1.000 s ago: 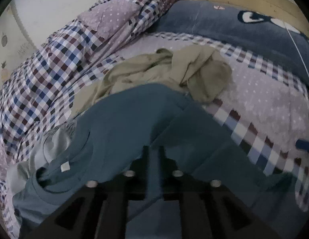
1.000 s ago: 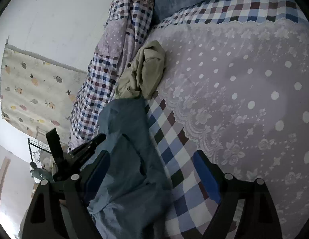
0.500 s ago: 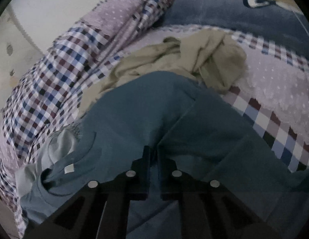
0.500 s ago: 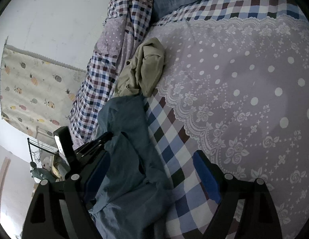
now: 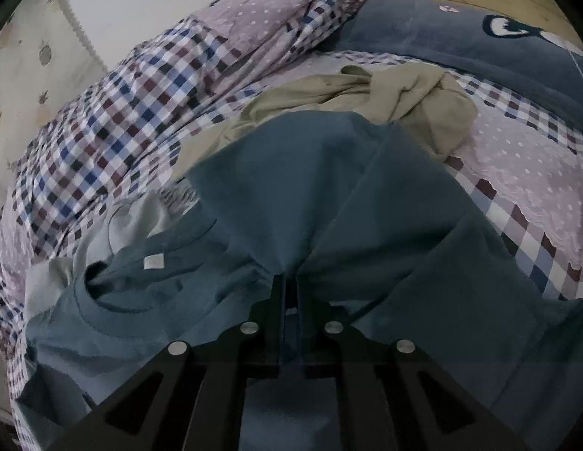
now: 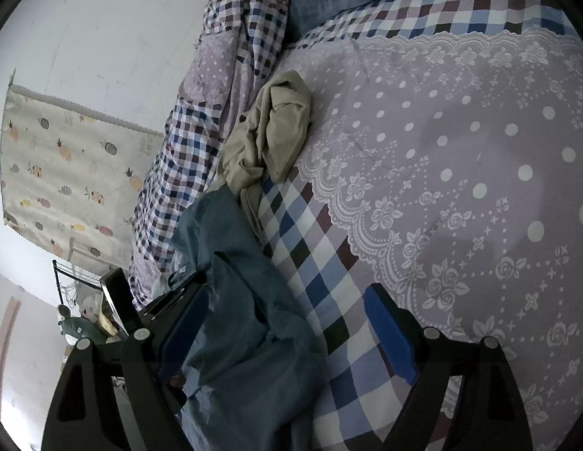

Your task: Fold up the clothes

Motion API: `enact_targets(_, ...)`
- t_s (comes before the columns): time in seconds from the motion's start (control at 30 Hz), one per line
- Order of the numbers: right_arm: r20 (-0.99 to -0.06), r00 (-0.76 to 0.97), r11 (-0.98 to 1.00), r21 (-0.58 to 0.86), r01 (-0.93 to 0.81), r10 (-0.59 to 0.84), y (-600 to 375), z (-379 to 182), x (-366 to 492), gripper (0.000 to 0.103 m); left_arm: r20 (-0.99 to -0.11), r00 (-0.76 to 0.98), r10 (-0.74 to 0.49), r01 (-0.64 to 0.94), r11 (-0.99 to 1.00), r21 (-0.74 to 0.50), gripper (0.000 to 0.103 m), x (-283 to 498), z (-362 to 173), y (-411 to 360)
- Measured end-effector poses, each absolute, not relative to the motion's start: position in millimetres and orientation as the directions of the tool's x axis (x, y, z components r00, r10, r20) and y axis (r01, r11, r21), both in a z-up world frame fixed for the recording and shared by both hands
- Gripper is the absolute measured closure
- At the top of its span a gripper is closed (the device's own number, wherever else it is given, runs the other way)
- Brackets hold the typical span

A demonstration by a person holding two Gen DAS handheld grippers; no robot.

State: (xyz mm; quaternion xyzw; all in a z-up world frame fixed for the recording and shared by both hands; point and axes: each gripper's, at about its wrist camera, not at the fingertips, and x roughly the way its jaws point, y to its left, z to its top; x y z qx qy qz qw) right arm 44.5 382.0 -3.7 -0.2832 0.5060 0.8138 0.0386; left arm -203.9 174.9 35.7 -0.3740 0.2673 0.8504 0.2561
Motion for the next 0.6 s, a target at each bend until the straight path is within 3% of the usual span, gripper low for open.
enact_targets(0.13, -0.502, -0.835, -0.488, 0.8, -0.349, -0.226, 382, -4, 43, 0.015, -0.781, -0.572, 0.25, -0.632, -0.742, 0.225, 0.09, -207, 42, 173)
enact_targets(0.2, -0.503, -0.834, -0.489, 0.799, -0.349, -0.226, 382, -4, 43, 0.015, -0.776, -0.562, 0.286, -0.631, -0.755, 0.179, 0.082, -209, 51, 174)
enact_targets(0.27, -0.503, -0.834, -0.489, 0.799, -0.349, -0.226, 381, -4, 42, 0.015, -0.761, -0.556, 0.335, -0.633, -0.764, 0.126, 0.064, -211, 66, 177)
enact_targets(0.3, -0.503, -0.834, -0.489, 0.799, -0.35, -0.226, 381, -4, 42, 0.015, -0.751, -0.558, 0.354, -0.633, -0.766, 0.109, 0.047, -212, 72, 180)
enact_targets(0.33, -0.504, -0.833, -0.49, 0.798, -0.35, -0.227, 381, -4, 42, 0.015, -0.742, -0.558, 0.371, -0.634, -0.768, 0.093, 0.038, -214, 78, 182)
enact_targets(0.6, -0.512, -0.825, -0.504, 0.792, -0.346, -0.238, 381, 0, 44, 0.015, -0.7, -0.562, 0.44, -0.58, -0.813, -0.045, 0.033, -196, 111, 165)
